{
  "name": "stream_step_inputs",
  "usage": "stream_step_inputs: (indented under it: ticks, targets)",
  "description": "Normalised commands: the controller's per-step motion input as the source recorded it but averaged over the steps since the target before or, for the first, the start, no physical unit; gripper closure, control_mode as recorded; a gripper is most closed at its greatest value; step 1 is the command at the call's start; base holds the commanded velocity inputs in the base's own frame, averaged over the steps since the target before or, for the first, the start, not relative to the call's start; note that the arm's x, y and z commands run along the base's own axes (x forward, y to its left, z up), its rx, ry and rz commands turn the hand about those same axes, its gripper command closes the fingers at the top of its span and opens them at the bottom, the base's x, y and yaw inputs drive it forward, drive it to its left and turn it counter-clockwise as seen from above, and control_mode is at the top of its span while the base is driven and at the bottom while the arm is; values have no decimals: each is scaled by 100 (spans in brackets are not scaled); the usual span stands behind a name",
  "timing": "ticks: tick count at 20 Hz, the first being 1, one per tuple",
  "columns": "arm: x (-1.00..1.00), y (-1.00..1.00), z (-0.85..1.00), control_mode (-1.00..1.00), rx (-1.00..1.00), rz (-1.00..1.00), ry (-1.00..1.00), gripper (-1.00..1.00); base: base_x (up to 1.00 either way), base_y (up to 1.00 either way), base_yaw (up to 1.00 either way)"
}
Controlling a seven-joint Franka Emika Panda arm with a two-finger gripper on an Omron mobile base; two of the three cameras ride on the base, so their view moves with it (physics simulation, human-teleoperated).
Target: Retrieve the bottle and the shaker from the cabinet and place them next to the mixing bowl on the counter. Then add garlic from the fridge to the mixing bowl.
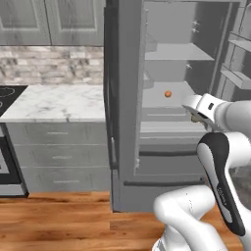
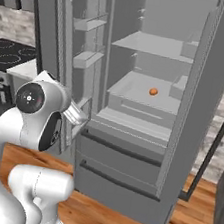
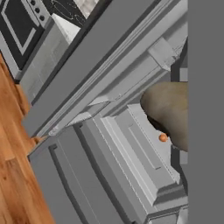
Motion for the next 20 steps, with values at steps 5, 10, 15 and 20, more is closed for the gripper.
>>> stream_step_inputs:
  ticks: [5, 10, 15, 20]
  targets:
    - [0, 0, 0, 100, 0, 0, 0, 100, -24, 28, 29]
    - [0, 0, 0, 100, 0, 0, 0, 100, -7, 37, 28]
    - [0, 0, 0, 100, 0, 0, 0, 100, 0, 40, 29]
    - [0, 0, 0, 100, 0, 0, 0, 100, 0, 43, 28]
